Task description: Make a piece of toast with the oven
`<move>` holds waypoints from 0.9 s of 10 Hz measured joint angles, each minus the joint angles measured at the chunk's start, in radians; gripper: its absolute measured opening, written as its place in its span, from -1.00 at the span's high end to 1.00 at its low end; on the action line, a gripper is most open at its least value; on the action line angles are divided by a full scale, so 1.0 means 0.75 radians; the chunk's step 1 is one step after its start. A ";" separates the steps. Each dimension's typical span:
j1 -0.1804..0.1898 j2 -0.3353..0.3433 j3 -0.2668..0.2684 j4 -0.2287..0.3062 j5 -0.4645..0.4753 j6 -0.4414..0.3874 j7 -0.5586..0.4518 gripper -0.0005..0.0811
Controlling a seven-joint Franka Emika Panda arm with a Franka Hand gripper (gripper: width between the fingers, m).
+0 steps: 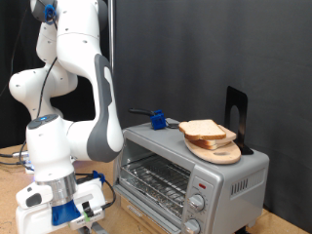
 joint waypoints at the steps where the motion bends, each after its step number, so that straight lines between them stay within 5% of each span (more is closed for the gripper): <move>1: -0.008 0.001 0.009 -0.005 0.012 0.007 -0.040 -0.99; 6: -0.024 0.015 -0.005 -0.018 0.012 0.060 -0.048 -0.99; 9: -0.091 0.000 0.019 -0.011 0.096 0.043 -0.143 -0.99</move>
